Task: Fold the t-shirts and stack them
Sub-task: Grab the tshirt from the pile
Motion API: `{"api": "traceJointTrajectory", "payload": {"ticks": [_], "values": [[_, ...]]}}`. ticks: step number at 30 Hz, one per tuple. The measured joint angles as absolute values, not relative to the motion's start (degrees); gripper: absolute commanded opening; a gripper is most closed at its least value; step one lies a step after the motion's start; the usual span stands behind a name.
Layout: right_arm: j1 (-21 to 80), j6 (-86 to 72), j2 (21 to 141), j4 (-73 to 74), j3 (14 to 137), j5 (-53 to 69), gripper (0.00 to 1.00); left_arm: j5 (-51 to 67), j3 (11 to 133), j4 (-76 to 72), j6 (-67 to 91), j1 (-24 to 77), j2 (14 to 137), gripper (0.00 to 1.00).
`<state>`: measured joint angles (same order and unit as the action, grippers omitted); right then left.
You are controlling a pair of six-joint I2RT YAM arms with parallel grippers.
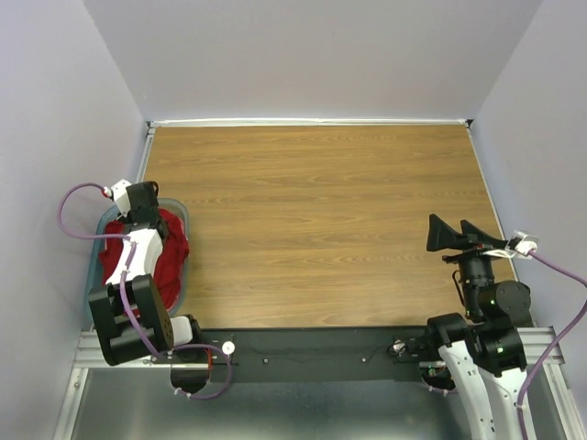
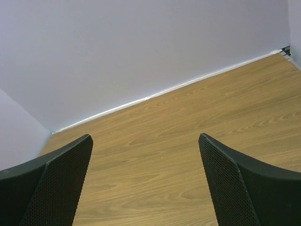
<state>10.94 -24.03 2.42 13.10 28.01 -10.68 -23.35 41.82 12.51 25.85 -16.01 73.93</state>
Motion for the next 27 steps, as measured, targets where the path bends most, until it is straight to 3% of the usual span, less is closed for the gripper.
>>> {"api": "traceJointTrajectory", "payload": {"ticks": [1, 2, 11, 17, 27], "values": [[10.94, -24.03, 2.63, 13.1, 28.01, -10.68, 1.0, -23.38, 41.76, 12.45, 25.76, -16.01, 73.93, 0.06], [10.94, -24.03, 2.9, 13.1, 28.01, -10.68, 1.0, -23.42, 41.74, 12.36, 25.63, -16.01, 73.89, 0.0], [10.94, -24.01, 7.25, 13.15, 28.01, -10.63, 1.0, -23.83, 41.85, 13.17, 25.36, -15.46, 61.41, 0.0], [10.94, -23.99, 9.58, 13.17, 28.01, -10.59, 1.0, -24.38, 48.84, 15.7, 24.47, -11.81, 55.51, 0.0], [10.94, -23.97, 11.64, 13.26, 28.01, -10.02, 1.0, -23.73, 69.25, 15.73, 22.11, 8.25, 58.76, 0.0]]}}
